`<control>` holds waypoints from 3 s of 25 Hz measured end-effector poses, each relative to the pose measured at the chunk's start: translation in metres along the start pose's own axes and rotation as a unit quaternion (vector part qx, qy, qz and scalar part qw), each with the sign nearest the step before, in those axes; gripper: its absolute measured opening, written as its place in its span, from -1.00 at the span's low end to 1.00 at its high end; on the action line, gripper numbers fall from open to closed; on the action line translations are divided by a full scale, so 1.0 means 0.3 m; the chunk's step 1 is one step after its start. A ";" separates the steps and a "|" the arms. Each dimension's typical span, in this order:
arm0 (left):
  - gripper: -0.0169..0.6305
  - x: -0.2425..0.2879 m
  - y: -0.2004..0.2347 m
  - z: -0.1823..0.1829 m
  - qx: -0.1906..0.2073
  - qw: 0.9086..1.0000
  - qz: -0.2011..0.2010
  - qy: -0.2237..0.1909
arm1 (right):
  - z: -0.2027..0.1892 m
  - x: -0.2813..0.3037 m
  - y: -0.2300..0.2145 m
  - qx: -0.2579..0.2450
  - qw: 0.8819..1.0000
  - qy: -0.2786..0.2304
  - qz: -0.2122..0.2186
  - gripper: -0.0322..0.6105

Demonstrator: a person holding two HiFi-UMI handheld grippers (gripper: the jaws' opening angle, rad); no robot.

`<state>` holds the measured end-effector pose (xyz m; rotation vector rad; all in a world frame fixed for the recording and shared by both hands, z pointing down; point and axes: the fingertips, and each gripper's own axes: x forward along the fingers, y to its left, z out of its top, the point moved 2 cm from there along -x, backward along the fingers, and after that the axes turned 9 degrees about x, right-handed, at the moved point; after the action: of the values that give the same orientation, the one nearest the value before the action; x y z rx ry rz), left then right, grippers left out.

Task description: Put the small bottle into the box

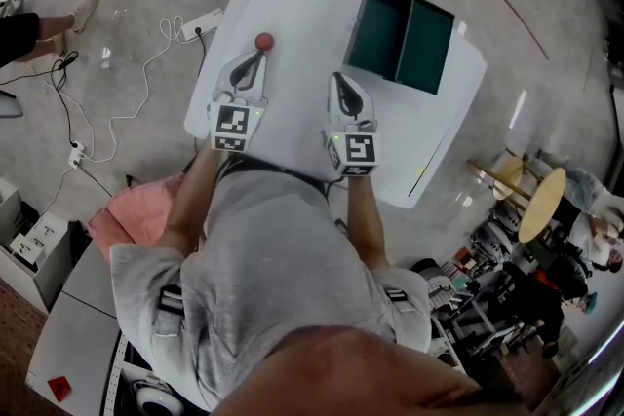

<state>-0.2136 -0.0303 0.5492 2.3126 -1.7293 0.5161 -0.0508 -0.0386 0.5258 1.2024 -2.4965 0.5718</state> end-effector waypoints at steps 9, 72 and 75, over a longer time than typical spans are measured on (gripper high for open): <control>-0.35 0.089 0.016 -0.046 -0.006 0.999 -0.010 0.031 | -0.003 0.019 -0.047 0.001 1.000 0.012 -0.014 -0.89; -0.53 0.034 -0.233 0.247 0.092 0.992 -0.079 -0.034 | 0.088 -0.293 -0.168 0.033 0.987 -0.092 -0.130 -0.89; -0.53 0.042 -0.261 0.266 0.097 0.991 -0.083 -0.038 | 0.088 -0.312 -0.193 0.036 0.986 -0.093 -0.135 -0.89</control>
<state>-0.1233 -0.0480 0.4842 2.6152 -1.5609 0.5962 0.0484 -0.0215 0.4743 1.6581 -2.4178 0.5018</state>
